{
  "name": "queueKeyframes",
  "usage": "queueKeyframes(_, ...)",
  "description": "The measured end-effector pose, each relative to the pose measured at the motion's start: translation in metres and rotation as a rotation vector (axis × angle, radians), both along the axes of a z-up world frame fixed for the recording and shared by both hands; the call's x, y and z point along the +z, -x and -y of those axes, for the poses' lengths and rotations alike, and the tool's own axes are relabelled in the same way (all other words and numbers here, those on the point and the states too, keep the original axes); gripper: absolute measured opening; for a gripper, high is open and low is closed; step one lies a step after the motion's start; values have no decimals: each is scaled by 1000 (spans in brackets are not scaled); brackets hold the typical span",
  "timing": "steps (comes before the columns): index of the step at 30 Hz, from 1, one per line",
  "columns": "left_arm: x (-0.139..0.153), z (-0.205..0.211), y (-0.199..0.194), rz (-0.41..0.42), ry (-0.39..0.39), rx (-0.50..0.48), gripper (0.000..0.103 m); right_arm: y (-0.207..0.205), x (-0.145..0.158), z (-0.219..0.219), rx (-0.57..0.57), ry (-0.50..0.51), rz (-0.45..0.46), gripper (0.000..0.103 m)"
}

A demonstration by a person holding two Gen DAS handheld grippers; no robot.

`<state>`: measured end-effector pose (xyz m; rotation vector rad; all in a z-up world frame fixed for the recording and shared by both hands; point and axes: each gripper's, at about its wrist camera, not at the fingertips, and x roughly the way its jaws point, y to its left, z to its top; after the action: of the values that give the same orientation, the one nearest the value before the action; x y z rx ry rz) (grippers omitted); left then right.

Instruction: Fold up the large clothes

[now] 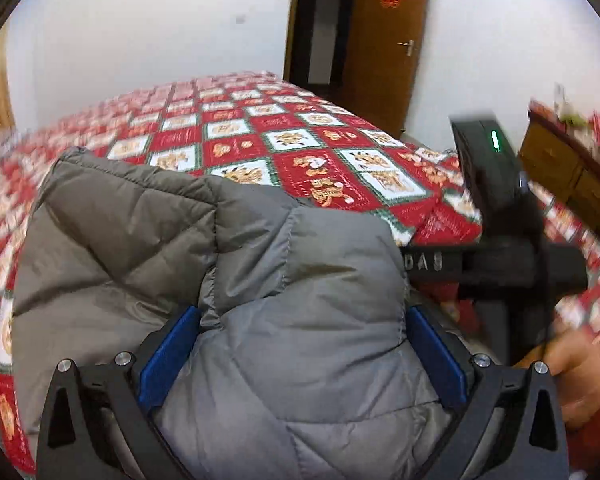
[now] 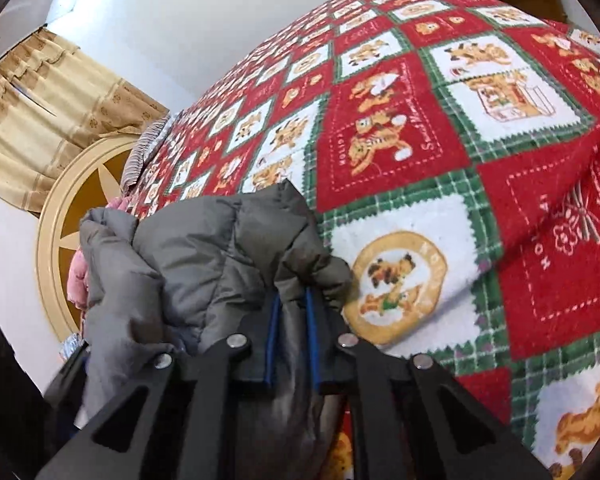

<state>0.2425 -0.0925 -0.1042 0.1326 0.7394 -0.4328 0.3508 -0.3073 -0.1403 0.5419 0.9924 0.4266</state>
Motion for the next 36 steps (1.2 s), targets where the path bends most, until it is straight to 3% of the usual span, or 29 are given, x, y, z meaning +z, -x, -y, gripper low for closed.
queueKeyframes(2, -7, 7, 0, 22, -54, 0, 102, 2, 4, -1, -3, 30, 1, 13)
queueKeyframes(5, -8, 0, -4, 2, -36, 0, 102, 14, 22, 8, -47, 36, -18, 23)
queueKeyframes(7, -7, -3, -2, 4, -32, 0, 102, 43, 42, 19, -97, 55, 5, 32)
queueKeyframes(8, -7, -2, 0, 6, -36, 0, 102, 57, 52, 22, -99, 64, 30, 34)
queueKeyframes(10, -5, -1, -2, -7, -40, 7, 102, 91, 70, 21, -84, 71, 87, 51)
queueKeyframes(11, -2, -1, -3, -28, -35, 16, 102, 108, 76, 20, -77, 76, 109, 53)
queueKeyframes(16, 24, -21, 6, -100, 11, 85, 102, 154, 75, 7, -78, 146, 128, 53)
queueKeyframes(19, 49, -48, 22, -49, -9, 154, 102, 156, 77, 8, -98, 146, 118, 53)
queueKeyframes(22, 72, -84, 35, 25, -15, 221, 102, 153, 99, -5, -82, 140, 157, 53)
queueKeyframes(25, 80, -120, 36, 41, -15, 315, 102, 160, 127, -28, 18, 132, 243, 53)
queueKeyframes(28, 73, -145, 34, 1, 6, 349, 102, 167, 143, -63, 166, 109, 297, 53)
queueKeyframes(31, 55, -158, 36, -57, 26, 355, 102, 175, 132, -86, 247, 164, 277, 49)
queueKeyframes(36, 25, -156, 34, -102, 26, 347, 102, 191, 69, -82, 224, 354, 155, 45)
